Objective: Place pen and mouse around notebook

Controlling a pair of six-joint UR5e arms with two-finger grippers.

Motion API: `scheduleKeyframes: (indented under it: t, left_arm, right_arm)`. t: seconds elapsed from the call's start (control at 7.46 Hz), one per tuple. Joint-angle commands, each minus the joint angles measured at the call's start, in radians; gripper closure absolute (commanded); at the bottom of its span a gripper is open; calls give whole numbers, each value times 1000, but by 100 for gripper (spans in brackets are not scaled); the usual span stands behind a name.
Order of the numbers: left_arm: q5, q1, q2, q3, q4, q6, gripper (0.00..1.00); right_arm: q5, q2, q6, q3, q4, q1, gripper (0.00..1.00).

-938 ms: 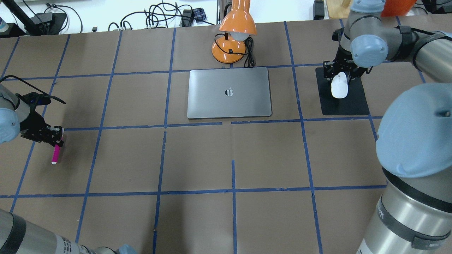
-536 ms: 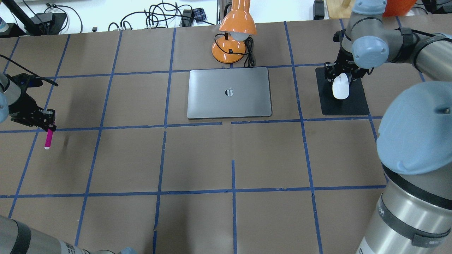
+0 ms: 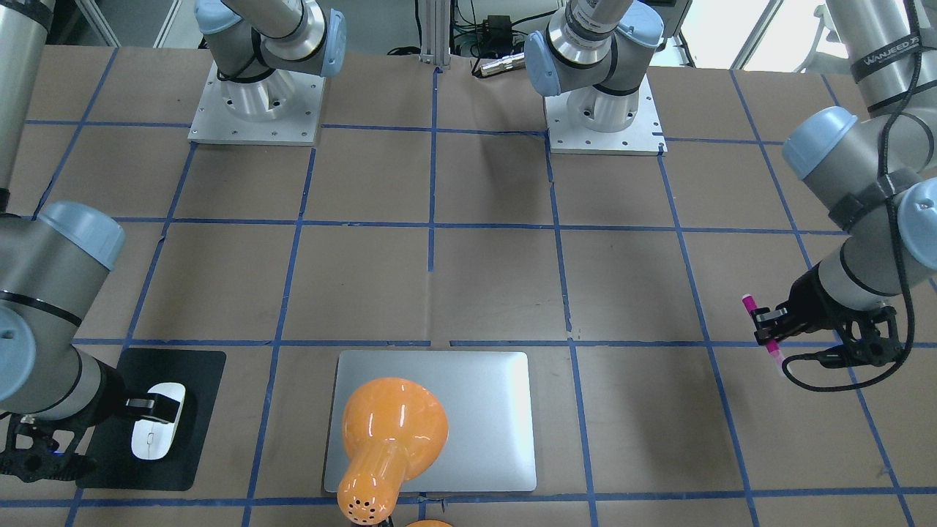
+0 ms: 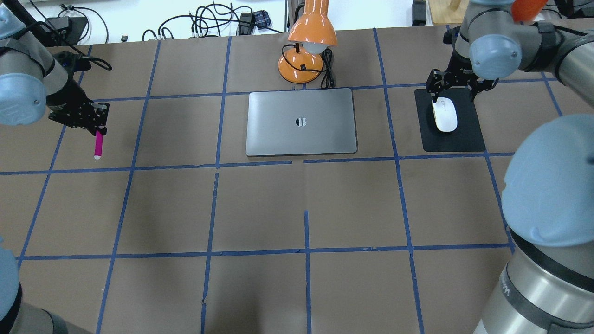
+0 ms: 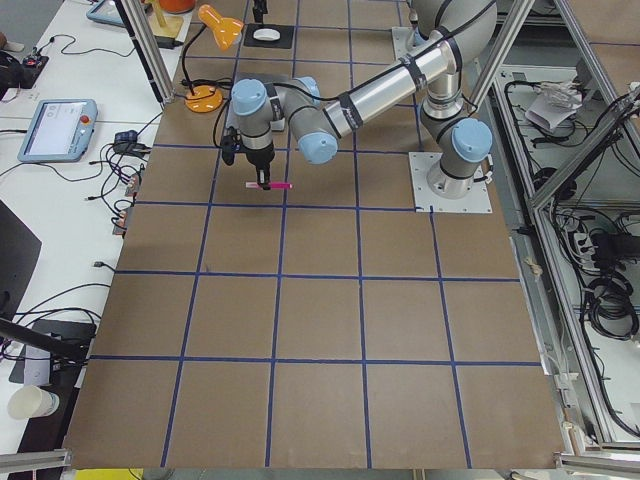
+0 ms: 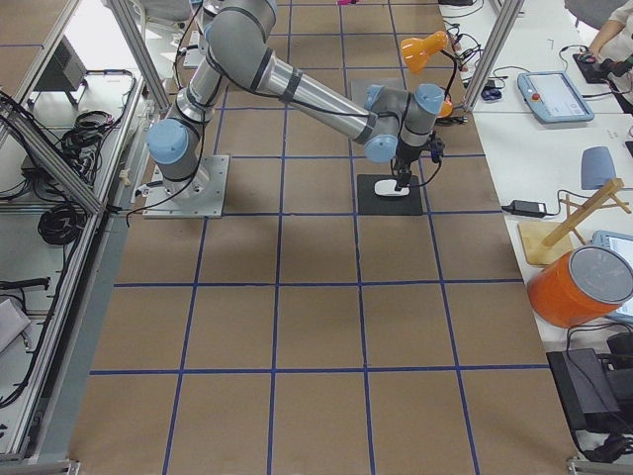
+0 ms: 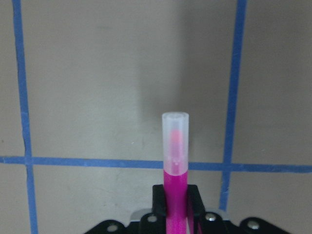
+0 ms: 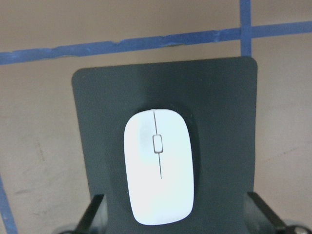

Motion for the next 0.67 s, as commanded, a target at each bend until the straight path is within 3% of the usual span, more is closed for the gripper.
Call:
scheduleKeyframes:
  t: [0.0,0.27,0.54]
  left_arm:
    - [-64,-63,23,-3,-66,-261,100]
    - [-136,-179,27,-6,-67,-535,100]
    - [-134,-285,8,-7,-61,-739,100]
  right_arm:
    - [14,-156,0,-46,217,56,0]
    - [31,-317,16,-21,377,186,0]
    - [87,-451,75,33,402,230,0]
